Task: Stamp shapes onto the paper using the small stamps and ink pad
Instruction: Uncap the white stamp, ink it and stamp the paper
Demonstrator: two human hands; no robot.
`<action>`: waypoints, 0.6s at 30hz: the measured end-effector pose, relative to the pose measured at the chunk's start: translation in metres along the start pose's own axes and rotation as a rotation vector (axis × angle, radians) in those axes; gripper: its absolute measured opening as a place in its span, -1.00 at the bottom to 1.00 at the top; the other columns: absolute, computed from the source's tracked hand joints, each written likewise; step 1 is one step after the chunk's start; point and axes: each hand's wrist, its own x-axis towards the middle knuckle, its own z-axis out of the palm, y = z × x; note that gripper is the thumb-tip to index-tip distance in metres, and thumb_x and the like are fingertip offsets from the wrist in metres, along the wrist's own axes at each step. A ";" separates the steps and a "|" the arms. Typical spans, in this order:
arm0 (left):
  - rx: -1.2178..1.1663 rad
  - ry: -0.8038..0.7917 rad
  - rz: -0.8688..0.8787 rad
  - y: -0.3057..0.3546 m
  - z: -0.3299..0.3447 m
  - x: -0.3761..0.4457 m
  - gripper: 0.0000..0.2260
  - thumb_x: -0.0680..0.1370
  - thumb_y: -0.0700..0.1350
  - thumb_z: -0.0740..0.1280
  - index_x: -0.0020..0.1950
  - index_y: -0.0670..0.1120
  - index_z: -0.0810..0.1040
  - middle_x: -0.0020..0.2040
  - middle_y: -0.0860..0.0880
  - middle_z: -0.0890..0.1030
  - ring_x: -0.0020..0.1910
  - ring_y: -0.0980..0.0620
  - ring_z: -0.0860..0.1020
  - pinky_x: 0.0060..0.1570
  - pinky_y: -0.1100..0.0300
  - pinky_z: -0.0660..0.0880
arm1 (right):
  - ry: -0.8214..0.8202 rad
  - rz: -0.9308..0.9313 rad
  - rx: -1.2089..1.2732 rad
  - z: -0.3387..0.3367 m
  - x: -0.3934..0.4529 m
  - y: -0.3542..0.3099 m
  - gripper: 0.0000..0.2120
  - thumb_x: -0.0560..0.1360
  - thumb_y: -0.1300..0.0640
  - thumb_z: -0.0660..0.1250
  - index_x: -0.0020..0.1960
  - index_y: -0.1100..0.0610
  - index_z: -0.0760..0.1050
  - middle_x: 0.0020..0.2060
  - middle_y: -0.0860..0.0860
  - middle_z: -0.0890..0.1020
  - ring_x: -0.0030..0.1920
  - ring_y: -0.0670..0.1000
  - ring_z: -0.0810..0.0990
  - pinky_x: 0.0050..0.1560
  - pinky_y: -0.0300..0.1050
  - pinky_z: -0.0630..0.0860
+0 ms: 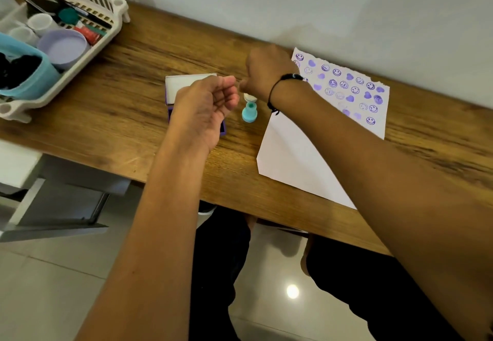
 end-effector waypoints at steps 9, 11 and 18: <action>0.078 0.051 0.006 -0.001 -0.001 0.005 -0.94 0.50 -0.27 0.29 -0.14 -0.21 0.55 -0.28 -0.07 0.56 -0.28 0.10 0.54 -0.25 0.34 0.55 | 0.174 0.091 0.206 -0.011 -0.013 -0.002 -0.80 0.45 0.21 0.25 0.01 0.22 0.58 0.02 0.21 0.64 0.02 0.21 0.59 -0.10 -0.10 0.49; 0.091 0.042 -0.005 -0.001 0.000 0.007 -0.93 0.53 -0.20 0.28 -0.09 -0.18 0.53 -0.22 -0.07 0.56 -0.20 0.09 0.54 -0.22 0.31 0.56 | 0.258 0.134 0.348 -0.020 -0.025 -0.005 -0.79 0.44 0.15 0.27 -0.03 0.22 0.61 -0.05 0.16 0.68 -0.02 0.15 0.61 -0.08 -0.12 0.51; 0.075 -0.068 -0.040 -0.001 0.001 -0.002 -0.91 0.55 -0.21 0.24 -0.08 -0.19 0.53 -0.11 -0.14 0.62 -0.14 0.03 0.60 -0.20 0.30 0.59 | 0.121 0.202 0.776 -0.029 -0.056 -0.007 -0.84 0.45 0.21 0.30 -0.10 0.25 0.63 -0.34 0.09 0.63 -0.46 -0.10 0.51 -0.38 -0.25 0.45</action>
